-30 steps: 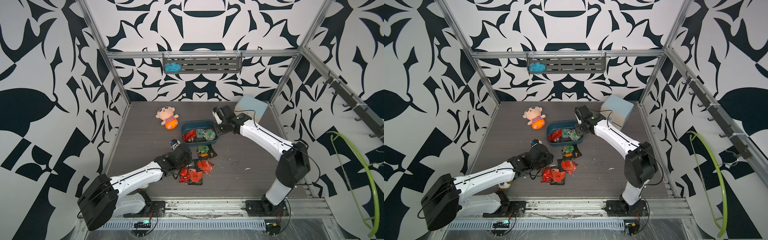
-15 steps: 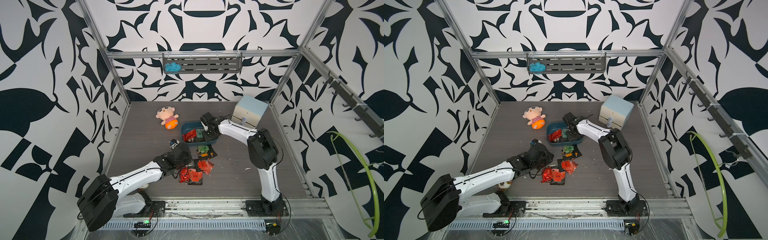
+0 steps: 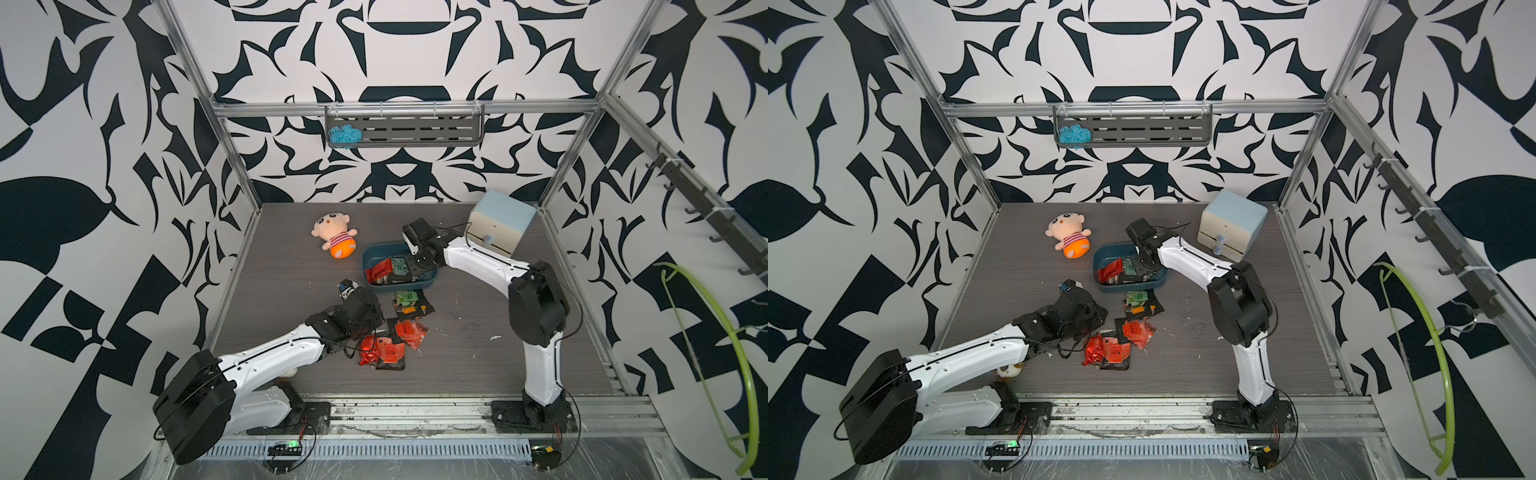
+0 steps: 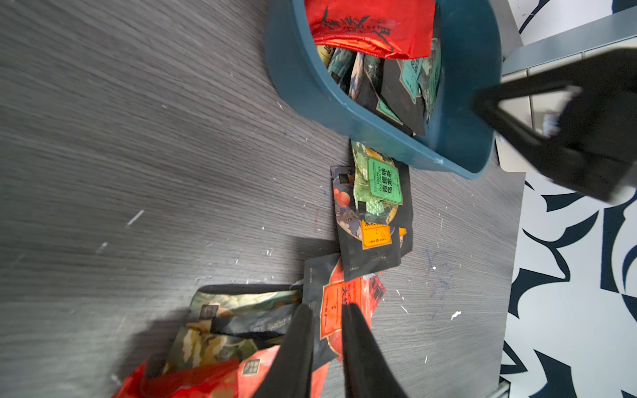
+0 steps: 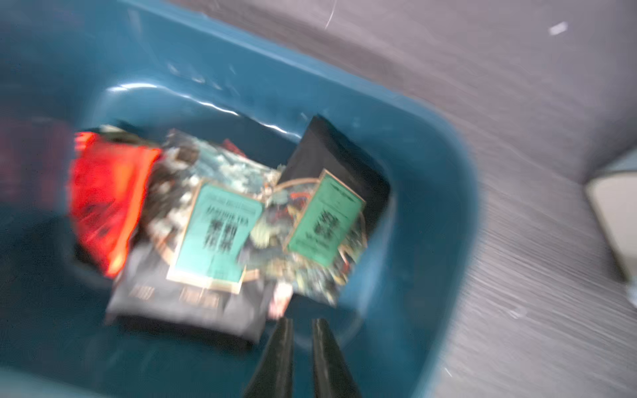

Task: Put the tea bags into the storage box
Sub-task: Pick up the tea bag from the center of the board.

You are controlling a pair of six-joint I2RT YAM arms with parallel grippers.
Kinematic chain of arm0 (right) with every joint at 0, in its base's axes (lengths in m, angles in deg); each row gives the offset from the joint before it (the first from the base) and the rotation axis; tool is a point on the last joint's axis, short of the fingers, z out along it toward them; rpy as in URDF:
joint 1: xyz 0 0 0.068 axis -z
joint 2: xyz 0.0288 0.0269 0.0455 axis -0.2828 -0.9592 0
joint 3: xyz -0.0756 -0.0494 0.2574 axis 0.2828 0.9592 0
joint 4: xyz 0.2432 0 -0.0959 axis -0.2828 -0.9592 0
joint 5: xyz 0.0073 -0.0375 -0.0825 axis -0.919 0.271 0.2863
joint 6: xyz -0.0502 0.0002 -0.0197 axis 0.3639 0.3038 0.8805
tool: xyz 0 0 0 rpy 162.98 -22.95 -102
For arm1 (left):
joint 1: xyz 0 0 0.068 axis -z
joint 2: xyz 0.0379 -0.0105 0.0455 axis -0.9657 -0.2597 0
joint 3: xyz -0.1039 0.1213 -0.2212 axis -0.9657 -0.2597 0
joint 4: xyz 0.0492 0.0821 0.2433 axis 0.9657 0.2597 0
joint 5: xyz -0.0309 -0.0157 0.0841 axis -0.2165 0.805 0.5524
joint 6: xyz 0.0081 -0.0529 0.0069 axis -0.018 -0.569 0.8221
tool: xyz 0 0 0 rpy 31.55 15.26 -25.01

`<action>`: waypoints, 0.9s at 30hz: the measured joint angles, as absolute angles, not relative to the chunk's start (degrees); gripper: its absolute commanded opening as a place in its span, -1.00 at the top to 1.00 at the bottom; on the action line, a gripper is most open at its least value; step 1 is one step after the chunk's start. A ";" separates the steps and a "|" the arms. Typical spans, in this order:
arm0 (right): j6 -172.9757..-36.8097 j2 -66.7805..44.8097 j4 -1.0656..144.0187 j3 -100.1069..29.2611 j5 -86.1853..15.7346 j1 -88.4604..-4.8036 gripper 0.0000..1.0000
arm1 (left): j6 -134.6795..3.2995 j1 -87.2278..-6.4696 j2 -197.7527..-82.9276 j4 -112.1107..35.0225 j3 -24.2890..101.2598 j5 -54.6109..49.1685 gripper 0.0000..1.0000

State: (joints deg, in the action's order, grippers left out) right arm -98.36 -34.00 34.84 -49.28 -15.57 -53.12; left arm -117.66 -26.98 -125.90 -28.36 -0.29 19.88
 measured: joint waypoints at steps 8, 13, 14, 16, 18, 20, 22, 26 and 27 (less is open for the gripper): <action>-103.37 -13.67 42.60 -29.61 -17.47 -53.12 0.65 | -117.70 -26.98 -131.41 -30.81 0.67 17.96 0.58; -108.57 -4.53 47.59 -17.41 -21.12 -53.12 0.65 | -117.61 -27.00 -136.59 -32.43 3.23 17.08 0.57; -109.59 -3.70 48.37 -15.66 -21.75 -53.12 0.66 | -117.57 -27.00 -137.66 -32.76 3.93 17.08 0.58; -111.43 -3.24 50.06 -13.02 -22.93 -53.12 0.69 | -117.48 -27.07 -139.69 -33.50 5.19 17.06 0.54; -113.07 -3.66 52.20 -10.77 -23.96 -53.12 0.73 | -117.51 -27.27 -141.66 -34.31 6.24 16.91 0.46; -114.23 -4.75 53.55 -9.43 -25.03 -53.12 0.77 | -117.53 -27.42 -143.02 -35.40 6.61 16.75 0.40; -115.39 -6.70 54.91 -9.04 -26.12 -53.12 0.81 | -117.40 -27.51 -144.11 -36.62 6.64 16.67 0.34; -117.31 -10.61 58.65 -8.82 -27.83 -53.12 0.84 | -117.35 -27.68 -145.75 -38.53 6.64 16.62 0.31; -117.75 -11.51 59.67 -8.73 -28.20 -53.12 0.85 | -117.31 -27.75 -146.03 -38.90 6.66 16.67 0.31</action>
